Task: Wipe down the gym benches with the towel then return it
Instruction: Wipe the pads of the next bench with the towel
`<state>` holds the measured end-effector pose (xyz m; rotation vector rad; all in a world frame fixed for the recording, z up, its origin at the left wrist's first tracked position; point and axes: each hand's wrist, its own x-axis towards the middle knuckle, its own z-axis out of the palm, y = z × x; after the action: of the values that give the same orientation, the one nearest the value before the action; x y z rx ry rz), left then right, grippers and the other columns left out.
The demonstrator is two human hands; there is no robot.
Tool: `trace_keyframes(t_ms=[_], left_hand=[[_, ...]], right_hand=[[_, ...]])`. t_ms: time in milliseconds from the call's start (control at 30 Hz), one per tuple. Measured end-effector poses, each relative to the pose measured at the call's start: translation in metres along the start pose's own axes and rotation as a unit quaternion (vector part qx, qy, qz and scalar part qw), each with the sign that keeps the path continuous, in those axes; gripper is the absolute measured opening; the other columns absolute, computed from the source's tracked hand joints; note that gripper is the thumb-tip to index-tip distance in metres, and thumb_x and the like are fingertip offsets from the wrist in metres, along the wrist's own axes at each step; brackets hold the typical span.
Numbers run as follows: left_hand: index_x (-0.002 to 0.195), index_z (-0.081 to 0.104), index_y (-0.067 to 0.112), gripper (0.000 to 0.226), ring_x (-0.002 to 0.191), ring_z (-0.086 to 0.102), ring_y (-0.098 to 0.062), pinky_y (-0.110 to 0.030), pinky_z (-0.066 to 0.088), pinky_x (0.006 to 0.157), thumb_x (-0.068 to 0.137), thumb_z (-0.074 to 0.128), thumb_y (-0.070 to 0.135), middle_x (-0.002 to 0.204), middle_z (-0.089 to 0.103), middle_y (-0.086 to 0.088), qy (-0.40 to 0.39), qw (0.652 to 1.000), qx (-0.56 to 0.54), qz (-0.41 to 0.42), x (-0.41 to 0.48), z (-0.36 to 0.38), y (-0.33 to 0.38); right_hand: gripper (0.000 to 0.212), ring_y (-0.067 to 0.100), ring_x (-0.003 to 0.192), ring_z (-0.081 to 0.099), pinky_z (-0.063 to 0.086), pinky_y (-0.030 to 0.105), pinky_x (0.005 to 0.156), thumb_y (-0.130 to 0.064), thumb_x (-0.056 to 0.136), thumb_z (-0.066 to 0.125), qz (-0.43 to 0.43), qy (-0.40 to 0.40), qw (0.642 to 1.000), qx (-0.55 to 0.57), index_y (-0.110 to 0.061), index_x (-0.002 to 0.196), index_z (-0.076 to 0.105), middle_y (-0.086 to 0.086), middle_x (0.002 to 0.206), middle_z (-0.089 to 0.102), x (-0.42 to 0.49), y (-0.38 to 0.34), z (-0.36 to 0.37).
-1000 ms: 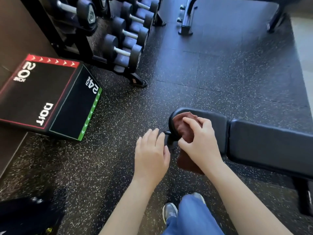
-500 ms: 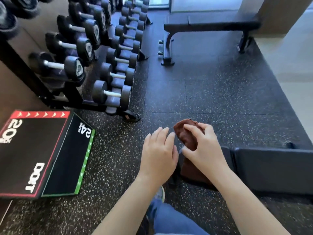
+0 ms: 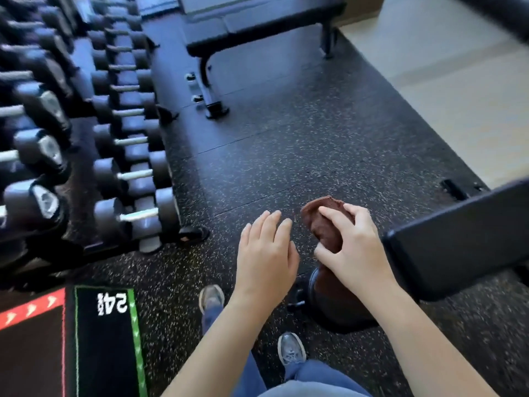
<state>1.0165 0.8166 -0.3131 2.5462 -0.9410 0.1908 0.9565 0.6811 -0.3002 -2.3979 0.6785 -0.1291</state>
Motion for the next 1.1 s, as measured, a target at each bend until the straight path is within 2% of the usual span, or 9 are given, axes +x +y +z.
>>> trace_keyframes(t_ms=[267,533,667,767,1100], left_hand=[[0.104,0.067,0.0,0.034,0.11,0.058,-0.036,-0.055,0.047,0.088,0.071,0.073,0.006,0.113,0.064,-0.018,-0.077,0.986,-0.04,0.143,0.108,0.004,-0.09],[0.106,0.066,-0.001,0.035,0.111,0.058,-0.037,-0.055,0.046,0.09,0.072,0.073,0.006,0.114,0.063,-0.02,-0.127,0.936,-0.083,0.316,0.228,0.007,-0.129],[0.106,0.066,-0.001,0.036,0.111,0.057,-0.037,-0.054,0.046,0.09,0.072,0.073,0.005,0.115,0.063,-0.02,-0.168,0.91,-0.11,0.364,0.257,0.025,-0.116],[0.106,0.066,-0.001,0.036,0.111,0.058,-0.037,-0.053,0.046,0.091,0.071,0.073,0.006,0.115,0.063,-0.02,-0.202,0.876,-0.122,0.421,0.271,0.043,-0.095],[0.107,0.064,0.0,0.037,0.111,0.056,-0.038,-0.054,0.046,0.09,0.071,0.072,0.006,0.115,0.062,-0.021,-0.24,0.75,-0.146,0.598,0.311,0.105,0.041]], right_hand=[[0.059,0.028,0.125,0.034,0.032,0.037,0.103,-0.024,0.073,0.07,0.12,0.093,0.988,-0.012,-0.027,0.129,0.05,0.009,0.135,0.034,0.084,-0.056,0.04],[0.061,0.027,0.127,0.031,0.029,0.033,0.104,-0.024,0.075,0.07,0.267,0.186,0.946,-0.006,-0.028,0.131,0.047,0.006,0.138,0.031,0.15,-0.1,0.051],[0.061,0.026,0.127,0.031,0.028,0.032,0.104,-0.023,0.075,0.069,0.337,0.222,0.915,-0.008,-0.03,0.131,0.047,0.006,0.138,0.031,0.156,-0.091,0.044],[0.06,0.026,0.126,0.033,0.027,0.029,0.102,-0.022,0.074,0.069,0.387,0.268,0.882,0.003,-0.029,0.13,0.049,0.007,0.136,0.033,0.155,-0.077,0.041],[0.062,0.032,0.119,0.041,0.037,0.037,0.097,-0.015,0.07,0.074,0.518,0.426,0.741,0.041,-0.024,0.128,0.052,0.011,0.13,0.04,0.147,-0.003,0.002]])
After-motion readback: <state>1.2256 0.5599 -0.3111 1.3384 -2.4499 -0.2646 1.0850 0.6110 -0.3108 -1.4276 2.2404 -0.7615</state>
